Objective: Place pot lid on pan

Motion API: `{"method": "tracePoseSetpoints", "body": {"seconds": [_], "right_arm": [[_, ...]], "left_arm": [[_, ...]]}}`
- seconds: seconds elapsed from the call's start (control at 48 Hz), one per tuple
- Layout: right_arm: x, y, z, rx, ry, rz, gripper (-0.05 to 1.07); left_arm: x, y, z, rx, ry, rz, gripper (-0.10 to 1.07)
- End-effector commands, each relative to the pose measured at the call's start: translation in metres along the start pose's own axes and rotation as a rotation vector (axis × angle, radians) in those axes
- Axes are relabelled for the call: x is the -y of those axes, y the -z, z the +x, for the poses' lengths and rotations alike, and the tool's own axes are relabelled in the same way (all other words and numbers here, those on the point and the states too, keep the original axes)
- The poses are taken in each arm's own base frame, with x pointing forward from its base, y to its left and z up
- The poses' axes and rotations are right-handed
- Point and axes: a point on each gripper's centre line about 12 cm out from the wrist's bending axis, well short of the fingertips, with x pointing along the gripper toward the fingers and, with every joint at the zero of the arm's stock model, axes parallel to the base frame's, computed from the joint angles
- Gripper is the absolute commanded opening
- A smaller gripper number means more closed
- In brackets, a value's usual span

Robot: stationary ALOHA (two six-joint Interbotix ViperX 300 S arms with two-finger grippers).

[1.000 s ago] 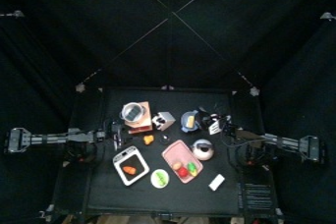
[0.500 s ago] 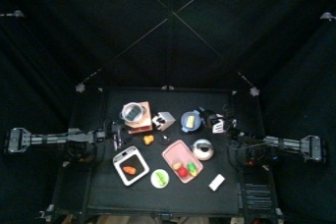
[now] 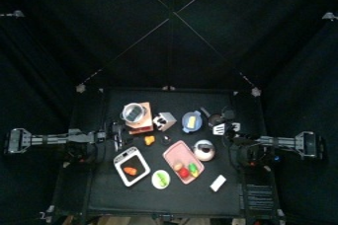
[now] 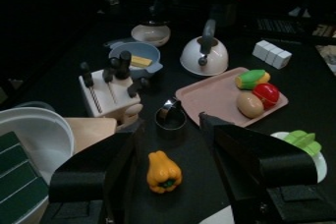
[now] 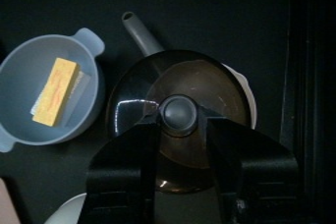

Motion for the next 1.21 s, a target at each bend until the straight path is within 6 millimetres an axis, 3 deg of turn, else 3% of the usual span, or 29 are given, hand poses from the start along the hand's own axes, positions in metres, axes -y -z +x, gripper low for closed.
{"method": "tracePoseSetpoints", "body": {"seconds": [0.0, 0.333, 1.188], "right_arm": [[-0.002, -0.002, 0.002, 0.0, 0.01, 0.002, 0.62], [0.005, 0.009, 0.014, -0.046, 0.045, -0.002, 0.62], [0.015, 0.006, 0.028, -0.06, 0.05, 0.04, 0.62]], "left_arm": [[0.0, -0.005, 0.001, 0.017, -0.002, -0.002, 0.86], [-0.001, -0.003, 0.001, 0.014, -0.005, -0.001, 0.86], [-0.001, -0.004, 0.001, 0.015, -0.005, -0.001, 0.86]]}}
